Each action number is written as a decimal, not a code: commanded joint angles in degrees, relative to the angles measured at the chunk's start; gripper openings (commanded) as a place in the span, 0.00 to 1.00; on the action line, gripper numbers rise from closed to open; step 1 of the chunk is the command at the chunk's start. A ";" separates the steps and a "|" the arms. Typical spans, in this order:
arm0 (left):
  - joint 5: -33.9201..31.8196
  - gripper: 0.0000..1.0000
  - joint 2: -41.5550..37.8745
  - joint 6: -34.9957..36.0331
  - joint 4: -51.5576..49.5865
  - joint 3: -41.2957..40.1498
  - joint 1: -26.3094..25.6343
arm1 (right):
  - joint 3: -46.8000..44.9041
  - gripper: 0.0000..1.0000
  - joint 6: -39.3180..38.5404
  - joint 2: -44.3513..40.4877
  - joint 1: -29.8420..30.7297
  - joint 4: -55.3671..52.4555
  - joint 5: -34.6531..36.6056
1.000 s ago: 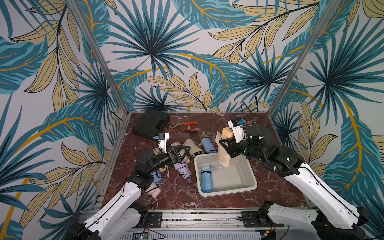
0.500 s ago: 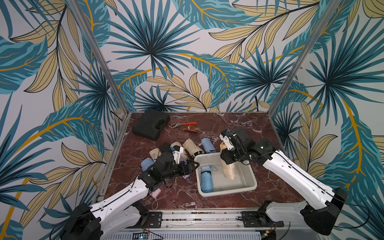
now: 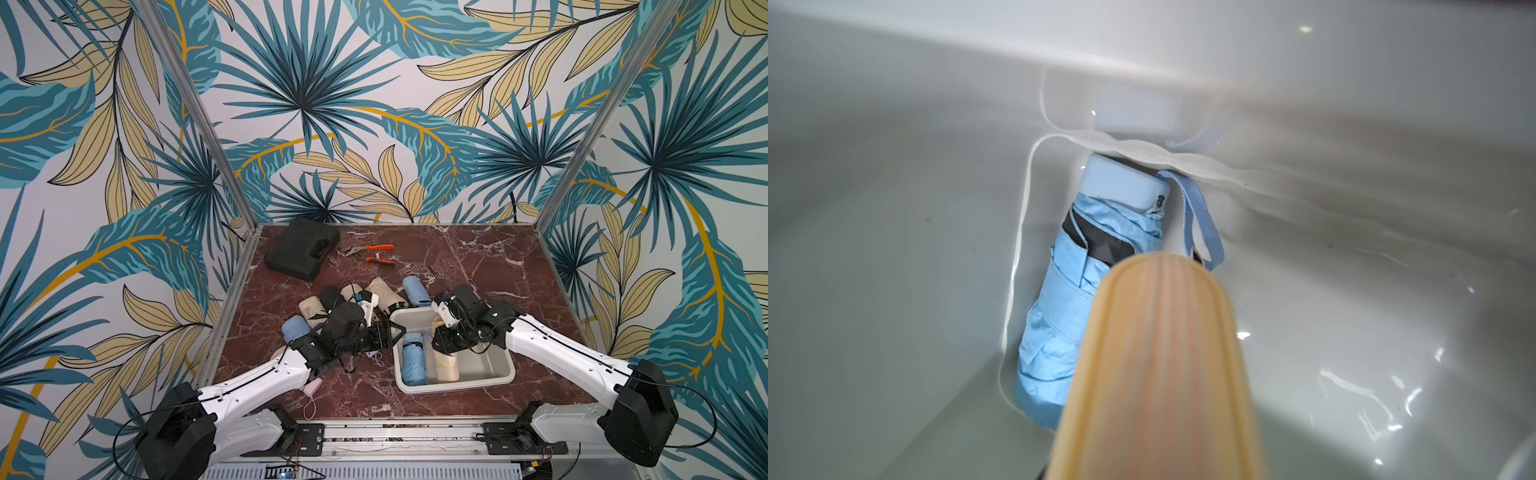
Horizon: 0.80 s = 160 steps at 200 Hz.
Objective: Put the umbrella into the storage box
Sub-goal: Place the umbrella in the storage box.
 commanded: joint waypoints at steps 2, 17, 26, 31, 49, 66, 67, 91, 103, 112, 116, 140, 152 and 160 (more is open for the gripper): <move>-1.75 0.62 0.27 0.24 1.40 1.85 -0.16 | -2.33 0.02 2.06 1.59 -0.04 8.52 -3.46; -2.18 0.63 0.30 0.31 0.94 2.14 -0.15 | -3.06 0.14 1.88 2.78 -0.08 9.67 -2.93; -2.51 0.65 0.19 0.28 0.86 2.14 -0.21 | -3.34 0.31 1.89 3.03 -0.07 9.88 -2.05; -2.70 0.67 0.10 0.18 0.78 2.17 -0.17 | -3.44 0.37 1.78 3.01 -0.05 9.98 -1.27; -3.53 0.74 -0.39 0.23 0.26 2.32 -0.20 | -3.44 0.53 1.51 1.76 -0.04 9.32 2.59; -5.36 0.84 -1.06 0.42 -0.71 2.00 -0.16 | -3.32 0.64 1.54 -0.68 -0.14 8.57 7.58; -5.49 0.84 -1.10 0.41 -0.72 1.94 -0.16 | -3.29 0.65 1.52 -0.81 -0.22 8.46 7.86; -9.38 0.89 -3.31 0.08 -1.43 1.06 -0.18 | -1.60 0.68 0.42 -3.69 -0.52 5.23 13.47; -11.96 0.89 -4.97 -0.04 -2.77 1.24 -0.15 | -0.29 0.69 -0.48 -4.96 -0.48 3.36 15.22; -14.42 0.89 -6.34 -0.17 -4.60 1.43 -0.16 | 0.60 0.69 -1.46 -5.93 -0.50 2.67 15.82; -15.67 0.89 -6.99 -0.23 -5.59 1.44 -0.17 | 0.87 0.69 -1.80 -6.37 -0.53 2.41 16.01; -25.92 0.89 -10.49 -3.64 -11.20 0.07 -0.07 | 2.80 0.69 -3.25 -8.62 -0.49 1.93 16.11; -30.04 0.89 -11.74 -5.64 -15.97 -0.36 0.60 | 3.98 0.69 -3.49 -9.47 -0.47 1.99 15.64; -32.01 0.90 -12.32 -6.63 -19.77 -0.36 1.41 | 4.72 0.69 -3.55 -9.89 -0.53 2.23 15.12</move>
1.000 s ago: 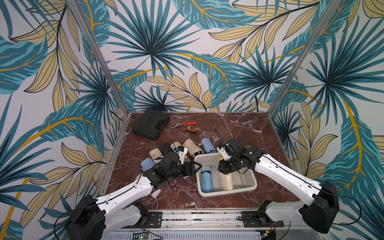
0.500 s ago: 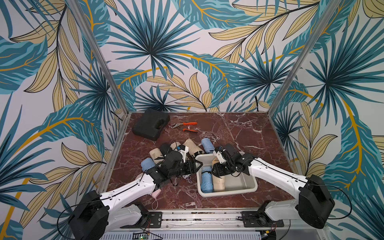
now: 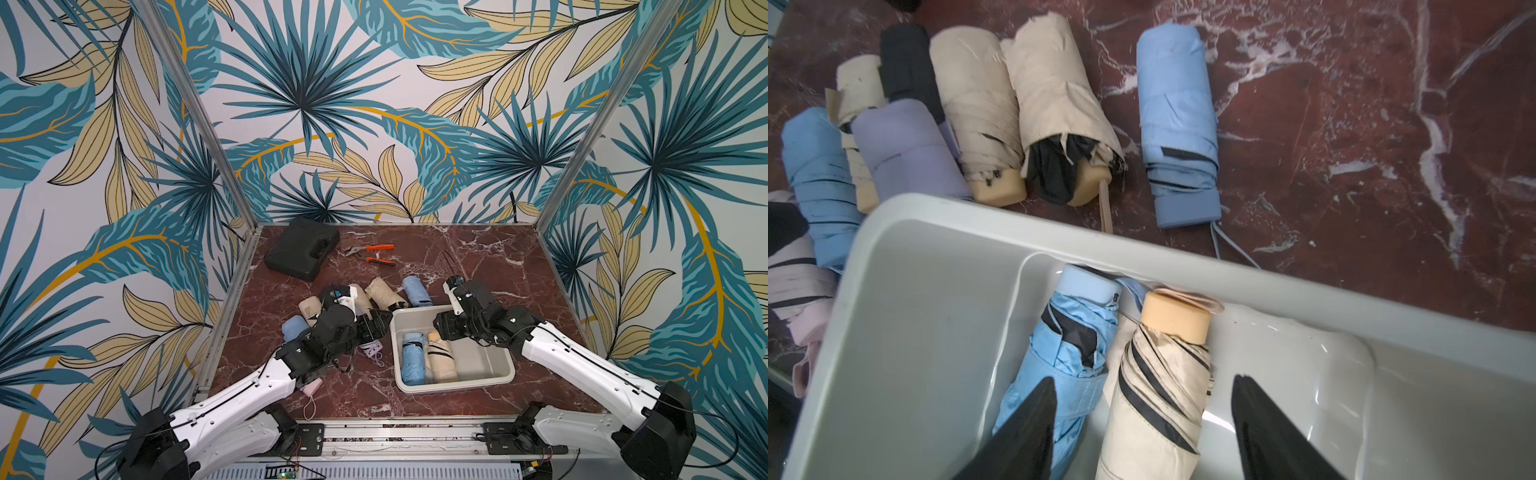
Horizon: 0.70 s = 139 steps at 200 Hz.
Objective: Put the umbrella into the storage box
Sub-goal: Pick up the umbrella from the center of the board.
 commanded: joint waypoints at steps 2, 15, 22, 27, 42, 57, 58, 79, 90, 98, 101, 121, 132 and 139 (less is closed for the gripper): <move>-11.60 0.90 -2.03 -4.16 -11.62 -0.41 1.49 | 2.67 0.69 -1.92 -1.83 -0.16 -1.25 0.75; -13.62 0.94 -2.14 -5.01 -14.94 -0.62 3.18 | 3.80 0.70 -1.86 -2.48 -0.17 -0.15 -0.10; -13.81 0.97 -1.92 -5.38 -16.23 -0.75 4.33 | 4.08 0.70 -1.63 -2.92 -0.11 0.79 -0.16; -13.65 1.00 -1.49 -5.47 -16.69 -0.83 5.18 | 4.18 0.70 -1.31 -3.19 -0.17 1.74 0.14; -13.07 1.00 0.21 -5.70 -17.00 -0.80 7.23 | 3.95 0.70 -0.08 -3.85 -0.11 5.06 1.10; -13.05 1.00 2.47 -4.70 -16.20 -0.05 7.55 | 3.28 0.72 0.57 -4.31 -0.10 8.78 1.07; -13.04 1.00 2.64 -4.63 -16.11 0.04 7.53 | 3.21 0.72 0.56 -4.35 -0.14 9.04 1.03; -11.28 1.00 6.45 -3.50 -12.63 0.65 7.53 | 2.13 0.73 1.64 -4.04 -0.12 13.11 0.22; -10.13 1.00 8.78 -2.63 -9.88 0.56 7.59 | 2.00 0.74 2.54 -3.47 -0.16 13.89 0.70; -9.54 1.00 10.37 -1.64 -7.66 0.69 7.65 | 2.15 0.74 2.58 -3.02 -0.11 14.02 0.54; -9.31 1.00 10.94 -1.25 -6.85 0.78 7.71 | 2.21 0.74 2.57 -2.92 -0.12 14.04 0.40; -7.79 1.00 14.50 1.16 -4.82 2.32 8.43 | 2.61 0.75 2.96 -2.38 -0.10 13.86 -0.75; -6.88 1.00 16.06 2.51 -4.14 3.21 9.05 | 2.39 0.75 3.16 -2.28 -0.18 14.08 -1.26; -5.98 1.00 17.01 3.46 -3.27 3.52 9.59 | 2.17 0.75 3.32 -2.29 -0.18 14.28 -1.42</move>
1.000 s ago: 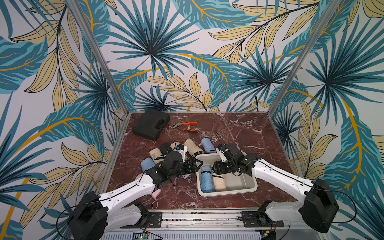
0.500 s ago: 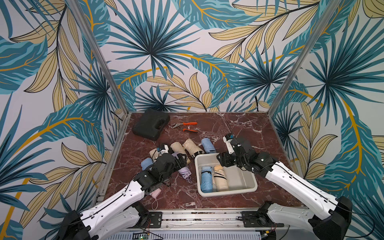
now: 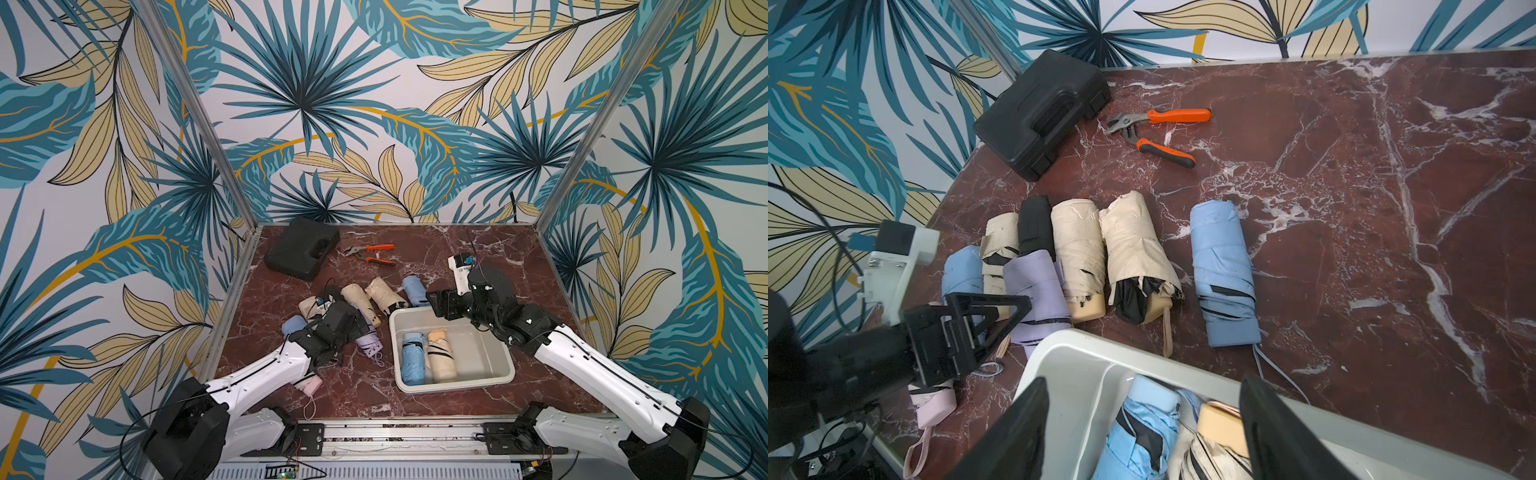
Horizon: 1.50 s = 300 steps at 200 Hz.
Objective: Put the umbrella into the storage box
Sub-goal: Pick up the umbrella from the center of the board.
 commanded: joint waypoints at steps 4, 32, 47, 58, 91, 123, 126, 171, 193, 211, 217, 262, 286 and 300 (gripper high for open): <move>3.11 1.00 2.65 4.77 5.36 3.26 1.78 | -1.14 0.75 1.39 0.32 -0.11 2.07 -1.26; 4.15 1.00 5.52 7.24 3.66 5.78 2.83 | -1.61 0.75 1.89 0.49 -0.10 1.99 -2.26; 3.81 1.00 6.90 8.20 2.04 6.97 3.14 | -1.61 0.75 1.86 0.62 -0.11 1.73 -2.34; 3.68 1.00 7.93 8.22 1.07 7.54 3.62 | -1.53 0.75 1.73 0.68 -0.10 1.78 -2.27; 4.45 0.97 11.28 9.20 0.51 9.08 4.37 | -0.78 0.75 0.89 1.15 -0.11 1.79 -2.45; 7.97 0.88 13.80 10.73 0.39 10.69 5.10 | 0.03 0.75 0.78 0.93 -0.18 1.64 -1.94; 8.06 0.88 13.93 10.92 0.11 10.82 5.16 | 0.01 0.75 0.79 0.89 -0.12 1.71 -1.92; 10.37 0.75 14.83 11.67 1.16 9.60 6.59 | -0.32 0.75 0.63 0.60 -0.12 2.62 -1.66; 10.66 0.69 14.60 11.92 1.16 9.16 7.48 | 0.21 0.75 0.26 0.61 -0.12 2.39 -1.73; 10.95 0.63 13.80 11.94 1.16 8.99 7.71 | 0.41 0.75 0.01 0.39 -0.17 2.07 -1.67; 11.03 0.61 13.40 12.02 1.25 8.85 7.68 | 0.41 0.75 0.00 0.19 -0.10 2.00 -1.66; 12.11 0.46 12.12 11.33 2.02 7.80 7.71 | 0.01 0.75 -0.33 -0.82 -0.10 2.17 -1.13; 12.46 0.41 10.55 10.64 2.03 7.51 7.69 | 0.19 0.75 -0.35 -0.85 -0.10 1.93 -1.48; 12.56 0.38 9.05 9.87 2.36 6.73 7.71 | 0.26 0.75 -0.30 -1.01 -0.11 1.58 -1.65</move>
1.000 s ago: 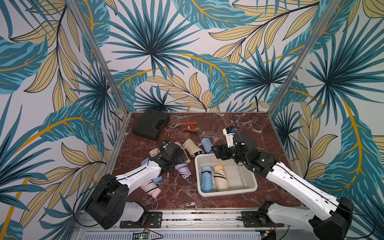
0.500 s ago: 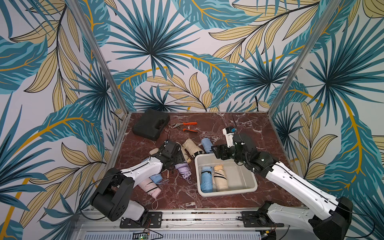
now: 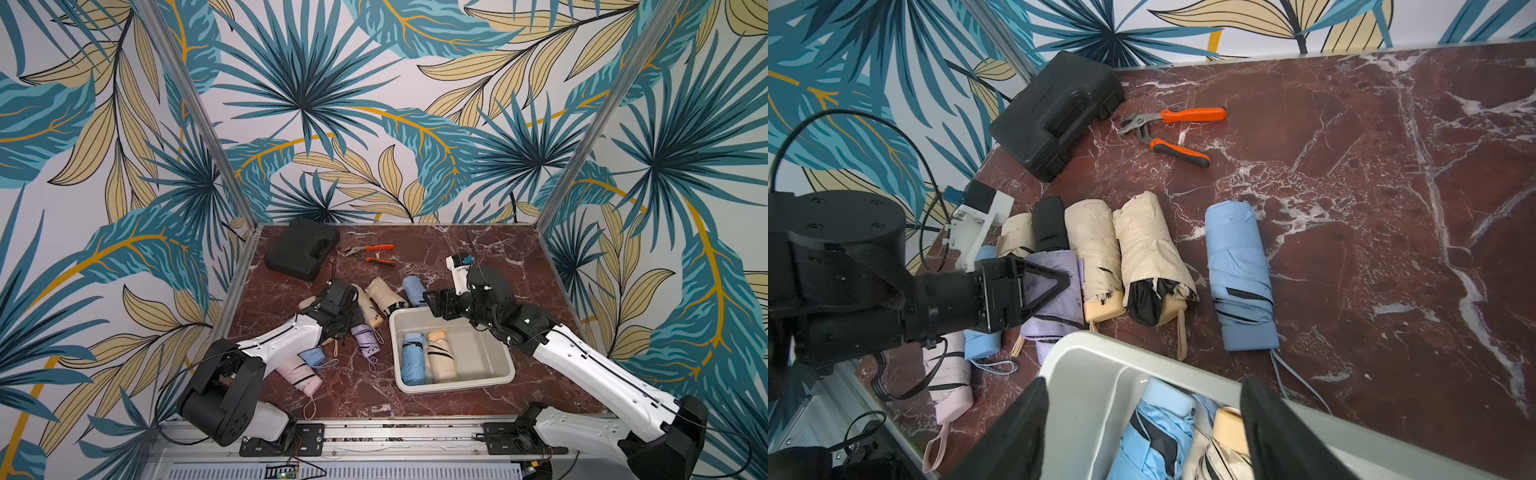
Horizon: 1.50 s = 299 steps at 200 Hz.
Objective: Put the umbrella into the storage box
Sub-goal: Pick up the umbrella from the center of the board.
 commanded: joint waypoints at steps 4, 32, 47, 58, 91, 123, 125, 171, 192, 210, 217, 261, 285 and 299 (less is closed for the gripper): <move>0.80 0.36 -3.52 -0.95 0.64 -1.86 0.23 | 0.67 0.75 -0.82 -1.15 -0.11 0.07 0.12; 0.55 0.31 -6.59 -1.76 0.58 -3.45 0.23 | 0.74 0.75 -0.90 -1.85 -0.13 -0.14 0.50; 0.03 0.27 -8.20 -2.05 0.40 -4.19 0.17 | 0.76 0.75 -0.90 -1.98 -0.14 0.08 0.78; 0.01 0.22 -9.46 -2.41 0.42 -4.69 0.22 | 0.76 0.75 -0.98 -1.92 -0.10 0.28 0.78; -0.37 0.04 -15.23 -2.72 1.04 -5.87 0.21 | 1.85 0.75 -0.44 -1.04 -0.10 0.06 -0.59; -2.38 0.00 -21.43 -3.25 -3.33 -4.38 0.42 | 3.87 0.75 0.38 -0.19 -0.12 -1.33 -3.13; -2.43 0.00 -21.81 -3.26 -4.00 -4.15 0.42 | 3.84 0.75 0.52 -0.14 -0.10 -1.30 -3.28; -8.97 0.00 -32.00 -3.46 -8.29 -1.22 0.50 | 3.17 0.76 3.05 -0.61 -0.15 1.69 -6.43; -9.50 0.00 -34.46 -4.41 -5.51 0.10 0.58 | 3.93 0.78 6.22 0.08 -0.10 3.59 -8.05; -8.47 0.00 -34.83 -5.24 -3.11 1.68 0.74 | 4.02 0.79 9.93 1.19 -0.10 6.11 -12.92; -7.65 0.00 -34.96 -5.74 -0.94 2.00 0.78 | 3.72 0.79 12.35 1.72 -0.18 8.25 -15.38; -0.95 0.00 -33.38 -11.80 14.45 2.89 0.76 | -0.57 0.81 24.36 5.01 2.53 25.71 -19.18; 1.27 0.00 -32.18 -14.33 21.76 2.81 0.77 | -2.42 0.84 27.66 6.86 3.96 33.58 -19.04; 1.81 0.00 -31.72 -15.90 24.74 2.40 0.74 | -3.47 0.85 28.99 7.96 4.58 37.11 -18.31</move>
